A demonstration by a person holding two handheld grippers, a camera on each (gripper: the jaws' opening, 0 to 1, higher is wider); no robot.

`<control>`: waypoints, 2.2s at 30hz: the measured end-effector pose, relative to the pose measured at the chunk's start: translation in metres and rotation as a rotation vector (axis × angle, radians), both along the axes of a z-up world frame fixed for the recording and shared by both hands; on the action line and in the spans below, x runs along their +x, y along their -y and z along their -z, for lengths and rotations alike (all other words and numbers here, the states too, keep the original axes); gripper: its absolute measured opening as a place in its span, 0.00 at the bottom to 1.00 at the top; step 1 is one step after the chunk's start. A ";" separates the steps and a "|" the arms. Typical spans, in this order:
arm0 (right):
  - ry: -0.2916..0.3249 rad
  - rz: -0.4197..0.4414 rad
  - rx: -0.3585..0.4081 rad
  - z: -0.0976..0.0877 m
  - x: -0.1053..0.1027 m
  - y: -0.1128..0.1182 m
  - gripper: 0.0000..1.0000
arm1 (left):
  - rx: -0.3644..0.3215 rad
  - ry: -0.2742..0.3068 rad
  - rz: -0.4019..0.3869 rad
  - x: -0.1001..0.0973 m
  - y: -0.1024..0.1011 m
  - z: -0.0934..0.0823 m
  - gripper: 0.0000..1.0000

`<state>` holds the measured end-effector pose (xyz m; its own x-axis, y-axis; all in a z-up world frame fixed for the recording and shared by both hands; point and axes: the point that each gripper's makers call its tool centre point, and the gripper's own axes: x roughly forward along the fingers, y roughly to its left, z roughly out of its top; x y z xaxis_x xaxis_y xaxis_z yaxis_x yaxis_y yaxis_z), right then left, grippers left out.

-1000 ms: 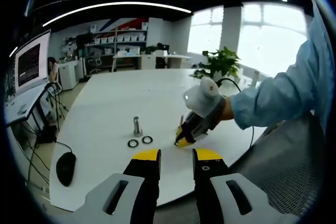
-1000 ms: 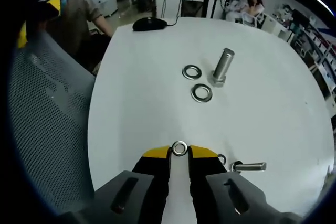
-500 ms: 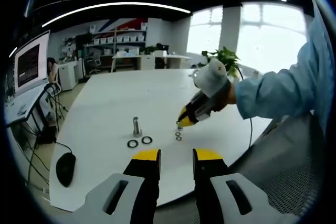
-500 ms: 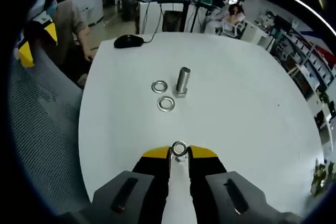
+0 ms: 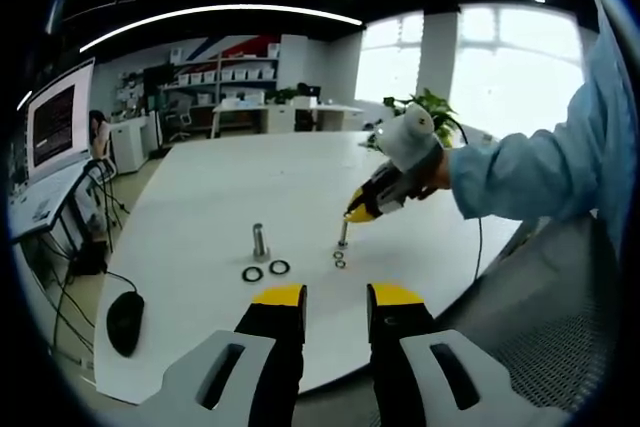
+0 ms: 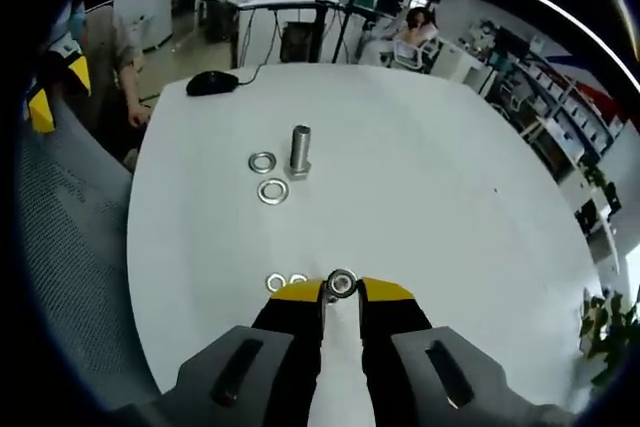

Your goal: Place the washer onto the threaded stud by aligning its center hole with the stud, sliding it down to the base, and recovering from edge contact or off-axis alignment until the washer reaches the visible bottom stop.

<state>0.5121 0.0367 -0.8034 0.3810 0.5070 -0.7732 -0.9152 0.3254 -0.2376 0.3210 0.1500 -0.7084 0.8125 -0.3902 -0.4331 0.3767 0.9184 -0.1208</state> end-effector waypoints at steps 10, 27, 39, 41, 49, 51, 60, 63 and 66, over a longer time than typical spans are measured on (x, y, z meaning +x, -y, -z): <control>-0.032 0.004 -0.003 0.008 0.004 -0.001 0.14 | 0.000 0.000 -0.003 0.000 0.000 0.000 0.22; -0.074 -0.004 -0.017 0.021 0.002 -0.002 0.15 | -0.001 -0.001 -0.005 0.000 -0.001 0.000 0.22; -0.100 0.018 -0.026 0.026 -0.005 0.007 0.14 | -0.001 -0.003 -0.003 0.000 0.000 0.000 0.22; -0.107 0.023 -0.024 0.027 -0.006 0.008 0.13 | -0.001 -0.003 -0.003 0.000 0.000 0.000 0.22; -0.137 0.002 -0.028 0.037 -0.021 0.003 0.13 | -0.001 -0.004 -0.004 0.000 0.000 0.001 0.22; -0.147 -0.006 -0.030 0.040 -0.025 0.000 0.13 | -0.001 -0.005 -0.004 0.000 0.000 0.001 0.22; -0.181 -0.041 -0.037 0.050 -0.037 -0.012 0.13 | -0.001 -0.004 -0.004 0.000 0.000 0.001 0.22; -0.193 -0.049 -0.041 0.055 -0.039 -0.015 0.13 | -0.001 -0.004 -0.005 0.000 -0.001 0.001 0.22; -0.211 -0.051 -0.039 0.057 -0.042 -0.018 0.13 | 0.000 -0.006 -0.005 0.000 -0.001 0.001 0.22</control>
<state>0.4702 0.0547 -0.8608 0.1831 0.4894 -0.8526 -0.9610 0.2720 -0.0503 0.3212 0.1506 -0.7092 0.8122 -0.3859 -0.4375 0.3710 0.9204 -0.1232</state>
